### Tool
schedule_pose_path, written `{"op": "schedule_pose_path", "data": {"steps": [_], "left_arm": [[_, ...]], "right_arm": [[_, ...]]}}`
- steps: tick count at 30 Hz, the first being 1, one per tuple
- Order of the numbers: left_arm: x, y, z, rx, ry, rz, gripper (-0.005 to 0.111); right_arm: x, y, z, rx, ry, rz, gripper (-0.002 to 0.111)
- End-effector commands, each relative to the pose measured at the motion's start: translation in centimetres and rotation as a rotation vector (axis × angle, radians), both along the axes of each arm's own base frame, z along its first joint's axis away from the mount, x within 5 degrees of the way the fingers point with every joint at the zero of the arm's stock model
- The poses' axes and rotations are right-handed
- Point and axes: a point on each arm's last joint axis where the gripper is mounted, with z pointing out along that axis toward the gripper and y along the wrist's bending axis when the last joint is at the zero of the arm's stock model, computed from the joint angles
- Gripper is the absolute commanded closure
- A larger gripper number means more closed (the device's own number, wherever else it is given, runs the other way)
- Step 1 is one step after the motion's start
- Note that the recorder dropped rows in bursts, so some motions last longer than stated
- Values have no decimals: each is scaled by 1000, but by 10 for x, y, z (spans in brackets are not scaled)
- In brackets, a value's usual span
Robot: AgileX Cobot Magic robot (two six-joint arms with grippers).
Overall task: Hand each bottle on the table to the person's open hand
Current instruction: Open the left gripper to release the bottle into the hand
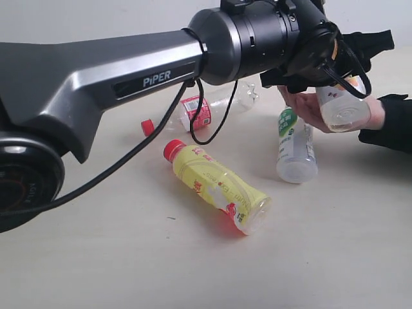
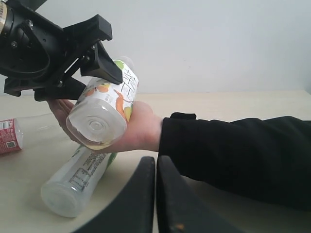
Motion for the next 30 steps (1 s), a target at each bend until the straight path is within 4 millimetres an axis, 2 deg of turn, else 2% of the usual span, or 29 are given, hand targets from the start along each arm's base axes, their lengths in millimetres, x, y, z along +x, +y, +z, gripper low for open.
{"op": "schedule_pose_path", "data": {"steps": [1,10,12,21,23,30], "left_arm": [[2,3,-8,34,24,18,107],[2,3,-10,33,33,19,105],[2,3,-10,32,35,19,97],[1,3,-10,27,41,19,46],[1,3,-10,27,41,19,40],[1,3,-10,32,44,21,40]], "right_arm": [[0,0,-1,-3,-6,-5,106],[0,0,-1,-5,-7,-5,106],[0,0,-1,-2,-6,-5,106],[0,0,-1,-5,-7,-5,106],[0,0,-1,-5,-7,-5,106],[0,0,-1,-3,-7,-5,106]]}}
